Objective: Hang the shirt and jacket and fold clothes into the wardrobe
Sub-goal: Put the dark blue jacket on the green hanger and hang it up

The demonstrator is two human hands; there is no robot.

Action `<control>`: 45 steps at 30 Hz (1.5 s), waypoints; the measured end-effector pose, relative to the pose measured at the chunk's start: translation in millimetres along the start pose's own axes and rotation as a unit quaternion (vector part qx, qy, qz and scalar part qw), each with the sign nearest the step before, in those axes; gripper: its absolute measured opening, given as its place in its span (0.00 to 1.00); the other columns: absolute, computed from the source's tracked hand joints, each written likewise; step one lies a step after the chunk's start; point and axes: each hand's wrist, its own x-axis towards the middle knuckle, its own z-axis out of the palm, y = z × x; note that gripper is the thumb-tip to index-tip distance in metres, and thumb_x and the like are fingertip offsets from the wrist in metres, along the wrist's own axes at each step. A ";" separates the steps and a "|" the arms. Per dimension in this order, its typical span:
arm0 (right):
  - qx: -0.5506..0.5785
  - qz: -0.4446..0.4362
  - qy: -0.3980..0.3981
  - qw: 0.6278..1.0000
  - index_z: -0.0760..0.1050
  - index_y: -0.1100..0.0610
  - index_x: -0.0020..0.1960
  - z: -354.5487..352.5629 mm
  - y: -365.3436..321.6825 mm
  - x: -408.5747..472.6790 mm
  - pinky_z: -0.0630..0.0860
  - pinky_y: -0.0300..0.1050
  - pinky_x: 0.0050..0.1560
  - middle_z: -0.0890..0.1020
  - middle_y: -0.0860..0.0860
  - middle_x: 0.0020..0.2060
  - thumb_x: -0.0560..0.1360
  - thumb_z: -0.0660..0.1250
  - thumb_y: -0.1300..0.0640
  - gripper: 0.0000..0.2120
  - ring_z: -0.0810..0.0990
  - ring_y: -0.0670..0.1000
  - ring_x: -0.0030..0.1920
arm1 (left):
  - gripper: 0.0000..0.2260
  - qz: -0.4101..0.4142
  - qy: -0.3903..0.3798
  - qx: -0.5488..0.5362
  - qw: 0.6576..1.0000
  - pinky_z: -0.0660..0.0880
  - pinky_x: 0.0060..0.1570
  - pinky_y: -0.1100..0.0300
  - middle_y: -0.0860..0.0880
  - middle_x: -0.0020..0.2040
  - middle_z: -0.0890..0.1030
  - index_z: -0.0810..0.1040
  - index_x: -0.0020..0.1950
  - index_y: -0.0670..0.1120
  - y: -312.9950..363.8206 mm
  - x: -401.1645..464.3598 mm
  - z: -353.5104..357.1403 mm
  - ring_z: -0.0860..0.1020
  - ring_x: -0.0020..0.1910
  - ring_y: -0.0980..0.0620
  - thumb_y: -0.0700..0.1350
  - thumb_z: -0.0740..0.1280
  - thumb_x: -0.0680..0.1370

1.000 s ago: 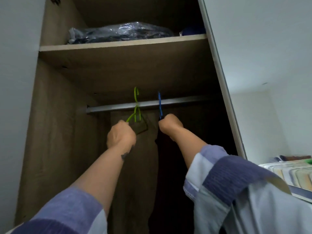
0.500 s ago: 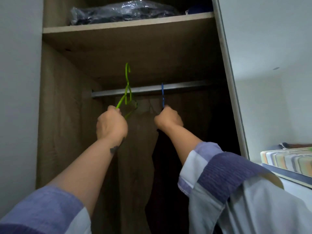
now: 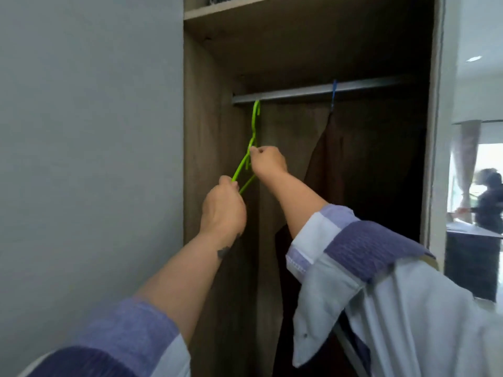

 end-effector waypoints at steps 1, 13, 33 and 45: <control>0.019 0.009 -0.008 1.000 0.79 0.63 0.57 4.6 2.0 -4.9 0.72 0.46 0.55 0.81 0.61 0.57 0.80 0.58 0.49 0.20 0.77 0.61 0.60 | 0.11 -0.018 -0.003 0.008 1.000 0.61 0.32 0.57 0.48 0.40 0.70 0.68 0.50 0.45 -3.9 -13.7 -0.5 0.68 0.34 0.52 0.47 0.49 0.84; 0.062 0.008 -0.083 0.995 0.79 0.59 0.55 -1.3 46.6 -119.0 0.75 0.47 0.52 0.82 0.58 0.53 0.77 0.62 0.54 0.13 0.79 0.60 0.56 | 0.12 -0.020 -0.077 0.025 0.997 0.72 0.49 0.46 0.38 0.46 0.79 0.69 0.48 0.43 6.5 -183.4 -6.0 0.77 0.47 0.38 0.47 0.51 0.83; 0.051 -0.173 -0.242 0.953 0.68 0.58 0.35 -104.6 -2.3 -362.0 0.66 0.48 0.44 0.81 0.58 0.48 0.76 0.52 0.34 0.28 0.77 0.61 0.54 | 0.16 -0.077 0.089 0.443 0.889 0.62 0.50 0.51 0.45 0.55 0.76 0.75 0.54 0.45 34.1 -353.2 -201.7 0.72 0.56 0.43 0.48 0.48 0.82; 0.107 -0.209 -0.365 0.901 0.80 0.55 0.45 -63.4 -120.5 -588.5 0.67 0.46 0.43 0.82 0.59 0.50 0.76 0.55 0.41 0.22 0.78 0.61 0.53 | 0.13 -0.232 0.086 0.531 0.811 0.62 0.50 0.54 0.48 0.56 0.74 0.72 0.57 0.46 8.0 -534.7 -384.2 0.70 0.57 0.46 0.46 0.50 0.83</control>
